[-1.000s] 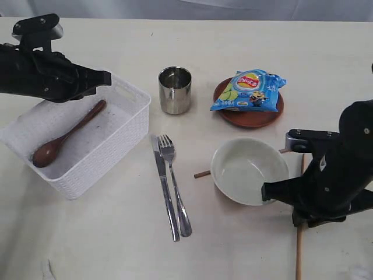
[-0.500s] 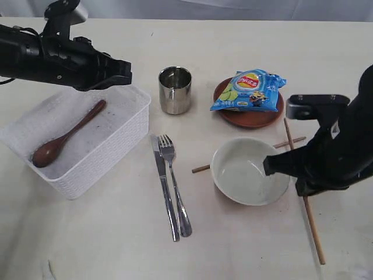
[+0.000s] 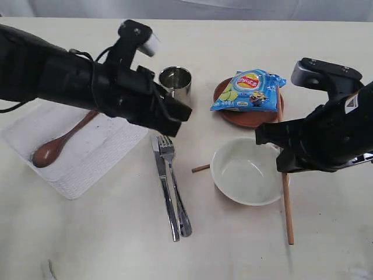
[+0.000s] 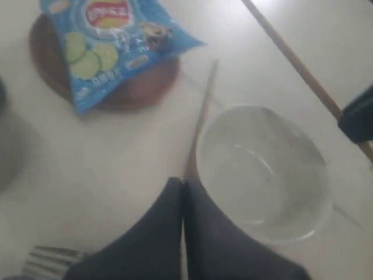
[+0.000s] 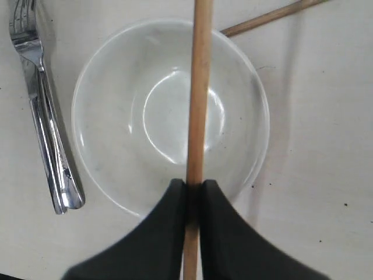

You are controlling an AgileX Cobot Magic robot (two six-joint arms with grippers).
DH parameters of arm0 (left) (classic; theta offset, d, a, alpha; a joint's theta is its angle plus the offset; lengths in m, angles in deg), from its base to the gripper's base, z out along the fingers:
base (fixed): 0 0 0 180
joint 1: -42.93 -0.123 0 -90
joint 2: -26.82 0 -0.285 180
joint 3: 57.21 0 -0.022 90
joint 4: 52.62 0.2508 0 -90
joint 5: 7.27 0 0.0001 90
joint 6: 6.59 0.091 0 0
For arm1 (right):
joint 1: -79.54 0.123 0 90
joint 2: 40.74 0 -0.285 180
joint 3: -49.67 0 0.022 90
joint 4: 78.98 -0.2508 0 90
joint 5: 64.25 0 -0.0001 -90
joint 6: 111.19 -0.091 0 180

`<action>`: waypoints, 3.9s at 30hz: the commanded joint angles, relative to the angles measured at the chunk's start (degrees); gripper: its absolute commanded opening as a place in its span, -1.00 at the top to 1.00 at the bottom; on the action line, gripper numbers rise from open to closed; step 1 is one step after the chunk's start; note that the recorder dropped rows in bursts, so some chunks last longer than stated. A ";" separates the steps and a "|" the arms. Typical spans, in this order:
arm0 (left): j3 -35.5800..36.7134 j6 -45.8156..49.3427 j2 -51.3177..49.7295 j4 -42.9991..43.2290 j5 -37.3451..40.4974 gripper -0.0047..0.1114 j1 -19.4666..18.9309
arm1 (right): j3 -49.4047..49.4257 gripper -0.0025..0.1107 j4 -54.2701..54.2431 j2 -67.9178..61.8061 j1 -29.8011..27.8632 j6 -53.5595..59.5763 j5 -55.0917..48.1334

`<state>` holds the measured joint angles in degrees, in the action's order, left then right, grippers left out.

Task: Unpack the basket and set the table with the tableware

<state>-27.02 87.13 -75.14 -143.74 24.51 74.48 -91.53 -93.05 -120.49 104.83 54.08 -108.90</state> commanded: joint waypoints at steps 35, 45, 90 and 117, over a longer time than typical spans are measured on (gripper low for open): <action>-5.15 0.68 -13.40 12.12 -19.01 0.92 15.39 | -4.23 0.96 0.01 -9.78 0.13 8.43 6.62; -8.25 0.49 -16.06 11.06 -15.19 0.92 15.60 | -4.23 0.96 -4.32 -13.81 0.13 10.92 4.83; -9.35 -39.34 9.15 54.83 -11.62 0.92 15.60 | -8.12 0.50 6.41 -18.99 0.13 2.39 -3.54; -9.35 -84.39 0.70 90.53 8.63 0.21 -5.23 | -16.25 0.21 6.68 -5.41 0.13 7.45 -8.08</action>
<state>-36.16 6.75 -70.94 -57.37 33.48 68.92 -107.51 -86.98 -126.32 104.83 60.04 -115.74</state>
